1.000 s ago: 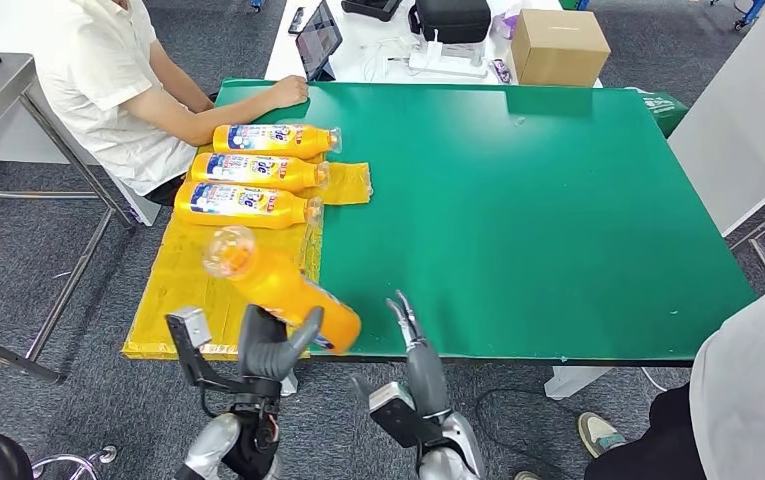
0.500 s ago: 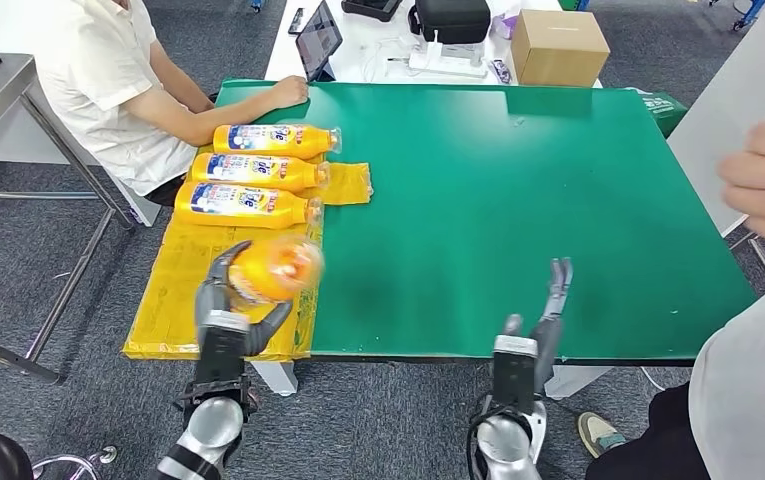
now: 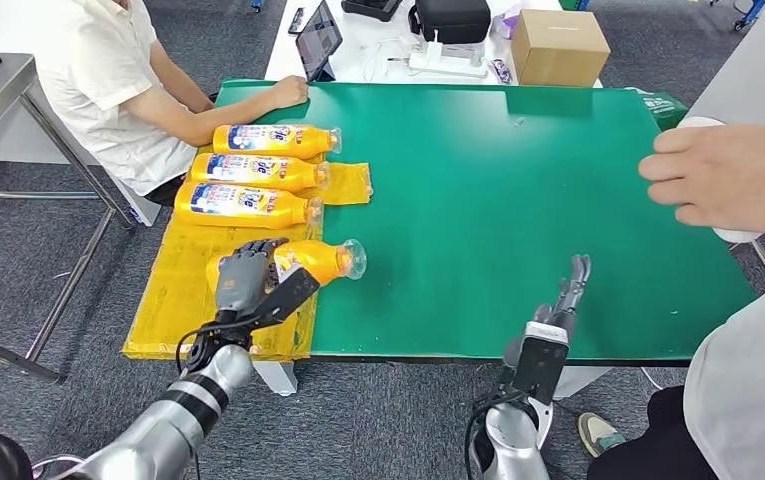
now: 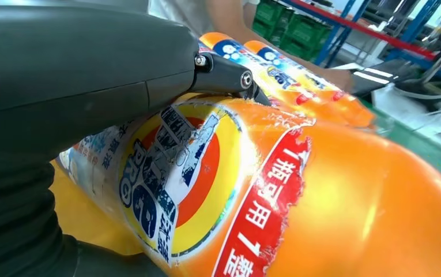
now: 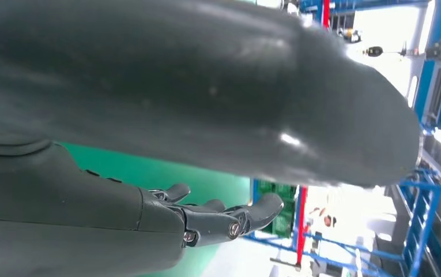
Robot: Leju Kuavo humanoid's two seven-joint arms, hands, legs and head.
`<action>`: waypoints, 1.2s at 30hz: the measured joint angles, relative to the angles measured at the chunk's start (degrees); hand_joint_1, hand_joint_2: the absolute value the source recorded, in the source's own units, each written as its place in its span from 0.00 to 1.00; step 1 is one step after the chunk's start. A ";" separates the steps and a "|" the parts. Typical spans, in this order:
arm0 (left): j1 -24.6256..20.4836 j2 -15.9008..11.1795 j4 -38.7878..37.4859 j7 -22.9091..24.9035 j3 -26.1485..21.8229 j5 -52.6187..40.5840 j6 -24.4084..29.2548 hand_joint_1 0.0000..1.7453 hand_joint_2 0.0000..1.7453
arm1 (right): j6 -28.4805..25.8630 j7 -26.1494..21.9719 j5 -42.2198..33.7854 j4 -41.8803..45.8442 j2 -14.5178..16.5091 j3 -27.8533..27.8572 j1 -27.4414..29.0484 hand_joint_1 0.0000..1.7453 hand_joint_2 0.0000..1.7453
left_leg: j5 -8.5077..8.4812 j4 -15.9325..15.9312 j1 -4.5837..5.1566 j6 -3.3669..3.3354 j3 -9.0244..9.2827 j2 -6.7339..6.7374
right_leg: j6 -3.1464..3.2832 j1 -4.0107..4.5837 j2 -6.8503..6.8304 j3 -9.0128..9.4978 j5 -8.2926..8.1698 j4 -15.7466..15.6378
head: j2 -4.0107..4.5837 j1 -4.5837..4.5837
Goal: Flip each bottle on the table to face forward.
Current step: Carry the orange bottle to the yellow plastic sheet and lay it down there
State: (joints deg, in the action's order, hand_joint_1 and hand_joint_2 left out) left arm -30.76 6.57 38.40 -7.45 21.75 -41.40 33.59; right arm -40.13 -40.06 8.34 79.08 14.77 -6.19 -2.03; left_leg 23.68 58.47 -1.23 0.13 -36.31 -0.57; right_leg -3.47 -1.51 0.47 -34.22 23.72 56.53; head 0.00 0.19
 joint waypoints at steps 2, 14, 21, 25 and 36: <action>-1.77 0.08 -3.12 1.30 0.20 -1.77 -0.09 0.27 1.00 | 0.00 0.00 -0.43 -0.97 -0.12 -0.75 -0.35 0.00 0.00 | 0.00 0.00 0.00 0.00 0.00 0.00 | 0.00 0.00 0.00 0.01 0.00 0.00 | 0.00 -0.01; -2.15 0.13 -7.75 -1.99 0.78 -2.05 -7.14 0.00 1.00 | 0.43 0.00 -2.76 -4.31 -1.59 -1.78 -0.60 0.00 0.00 | 0.00 0.00 0.00 0.00 0.01 -0.03 | 0.00 0.00 -0.01 0.04 0.02 0.00 | 0.00 -0.01; 2.93 -1.35 1.79 -0.83 3.46 -9.51 -9.38 0.00 1.00 | 1.03 0.00 -2.75 -5.29 -2.44 -1.45 0.11 0.00 0.00 | 0.01 0.00 0.01 0.00 0.01 -0.04 | 0.00 0.00 -0.01 0.04 0.03 -0.01 | 0.00 -0.01; 8.44 -2.15 10.96 -3.37 4.74 -8.72 -8.05 0.00 1.00 | 0.61 0.00 -2.16 -5.44 -2.68 -1.33 0.80 0.00 0.00 | 0.02 0.00 0.01 0.00 0.00 -0.02 | 0.00 0.00 -0.01 0.01 0.03 -0.01 | 0.00 -0.01; 23.39 1.90 37.77 -20.72 3.21 27.46 0.52 0.00 1.00 | 7.93 -0.01 -7.88 -2.28 -2.72 -0.98 4.16 0.00 0.00 | 0.07 0.00 0.01 -0.02 -0.05 -0.02 | 0.00 0.00 0.00 -0.04 0.06 -0.05 | 0.00 0.00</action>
State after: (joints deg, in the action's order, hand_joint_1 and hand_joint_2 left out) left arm -7.37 8.47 76.16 -28.16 24.96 -13.94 34.12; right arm -32.20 -40.07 0.46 76.81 12.05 -7.17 2.13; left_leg 23.75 58.47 -1.22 0.11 -36.36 -0.58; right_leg -3.47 -1.51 0.47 -34.26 23.77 56.48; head 0.00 0.19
